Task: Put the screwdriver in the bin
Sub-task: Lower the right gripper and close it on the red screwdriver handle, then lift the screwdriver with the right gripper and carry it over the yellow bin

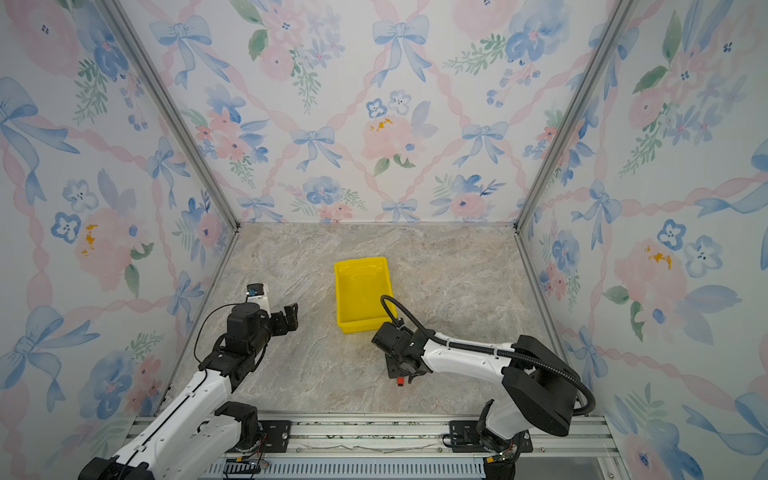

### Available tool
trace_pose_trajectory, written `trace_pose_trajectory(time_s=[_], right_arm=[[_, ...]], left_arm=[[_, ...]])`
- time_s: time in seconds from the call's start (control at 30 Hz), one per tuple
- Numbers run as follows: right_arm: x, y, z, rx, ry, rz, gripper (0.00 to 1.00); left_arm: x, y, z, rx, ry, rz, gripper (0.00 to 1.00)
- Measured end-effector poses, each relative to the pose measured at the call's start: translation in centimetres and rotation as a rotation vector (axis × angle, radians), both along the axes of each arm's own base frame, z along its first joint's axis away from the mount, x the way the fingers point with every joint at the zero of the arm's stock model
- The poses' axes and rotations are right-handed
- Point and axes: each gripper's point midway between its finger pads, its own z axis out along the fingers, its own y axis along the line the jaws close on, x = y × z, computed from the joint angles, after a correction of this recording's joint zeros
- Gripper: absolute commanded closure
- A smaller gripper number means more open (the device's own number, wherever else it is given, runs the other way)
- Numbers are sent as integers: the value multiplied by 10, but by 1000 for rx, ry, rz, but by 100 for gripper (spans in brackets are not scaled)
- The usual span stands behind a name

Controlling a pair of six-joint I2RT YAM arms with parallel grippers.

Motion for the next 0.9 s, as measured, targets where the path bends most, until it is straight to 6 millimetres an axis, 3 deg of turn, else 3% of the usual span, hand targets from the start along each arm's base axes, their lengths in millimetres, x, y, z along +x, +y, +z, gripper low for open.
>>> trace_pose_trajectory(time_s=[0.13, 0.6, 0.73, 0.9], right_arm=[[-5, -6, -11, -25, 25, -1, 55], [-5, -7, -11, -40, 6, 0, 90], [-10, -10, -8, -49, 8, 14, 91], [-10, -17, 16, -34, -28, 17, 92]], left_arm=[[0, 0, 0, 3, 0, 0, 3], [2, 1, -3, 7, 6, 4, 2], [2, 1, -3, 7, 6, 6, 3], [2, 1, -3, 7, 6, 7, 3]])
